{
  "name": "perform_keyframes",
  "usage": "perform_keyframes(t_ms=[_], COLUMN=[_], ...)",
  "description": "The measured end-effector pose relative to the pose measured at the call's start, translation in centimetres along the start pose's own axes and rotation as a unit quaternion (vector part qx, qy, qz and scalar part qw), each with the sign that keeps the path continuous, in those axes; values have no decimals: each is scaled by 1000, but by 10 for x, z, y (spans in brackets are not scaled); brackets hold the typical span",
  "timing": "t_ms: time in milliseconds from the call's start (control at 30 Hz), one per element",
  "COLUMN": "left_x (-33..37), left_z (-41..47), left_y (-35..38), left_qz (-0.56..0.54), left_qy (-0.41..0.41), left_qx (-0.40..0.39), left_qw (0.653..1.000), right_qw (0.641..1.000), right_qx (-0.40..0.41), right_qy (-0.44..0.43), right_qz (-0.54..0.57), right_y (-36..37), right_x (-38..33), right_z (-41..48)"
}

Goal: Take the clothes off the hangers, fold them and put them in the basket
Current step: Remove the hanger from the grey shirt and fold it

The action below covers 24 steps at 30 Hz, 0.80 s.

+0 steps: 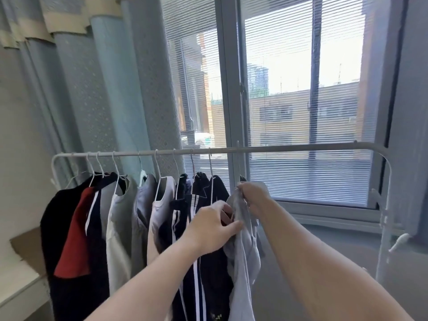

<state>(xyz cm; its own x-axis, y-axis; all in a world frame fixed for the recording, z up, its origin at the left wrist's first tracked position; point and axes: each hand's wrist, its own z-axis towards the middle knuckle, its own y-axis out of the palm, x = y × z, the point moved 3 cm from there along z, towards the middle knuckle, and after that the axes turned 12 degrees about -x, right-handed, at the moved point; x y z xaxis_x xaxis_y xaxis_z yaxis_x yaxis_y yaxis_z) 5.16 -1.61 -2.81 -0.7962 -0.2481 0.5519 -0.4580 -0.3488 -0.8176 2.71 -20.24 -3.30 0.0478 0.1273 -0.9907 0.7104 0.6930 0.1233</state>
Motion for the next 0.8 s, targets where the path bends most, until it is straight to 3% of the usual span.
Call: perform_keyframes(t_ms=[167, 333, 433, 567, 667, 800], left_x=[30, 47, 40, 23, 3, -24], left_z=[-5, -22, -34, -66, -96, -132], left_y=[-53, -114, -135, -144, -152, -160], left_qz=[-89, 74, 79, 72, 30, 53], left_qy=[-9, -62, -56, -2, -4, -52], left_qx=[71, 144, 168, 151, 192, 270], left_qw=[993, 985, 981, 986, 981, 960], right_qw=[995, 985, 981, 977, 971, 968], right_qx=[-21, -68, -102, -129, -155, -159], right_qy=[-73, -119, -138, -153, -160, -146], right_qz=[59, 101, 85, 76, 84, 129], right_y=[16, 42, 62, 85, 111, 149], right_x=[-44, -82, -95, -86, -71, -49], right_z=[-32, -76, -105, -129, -141, -147])
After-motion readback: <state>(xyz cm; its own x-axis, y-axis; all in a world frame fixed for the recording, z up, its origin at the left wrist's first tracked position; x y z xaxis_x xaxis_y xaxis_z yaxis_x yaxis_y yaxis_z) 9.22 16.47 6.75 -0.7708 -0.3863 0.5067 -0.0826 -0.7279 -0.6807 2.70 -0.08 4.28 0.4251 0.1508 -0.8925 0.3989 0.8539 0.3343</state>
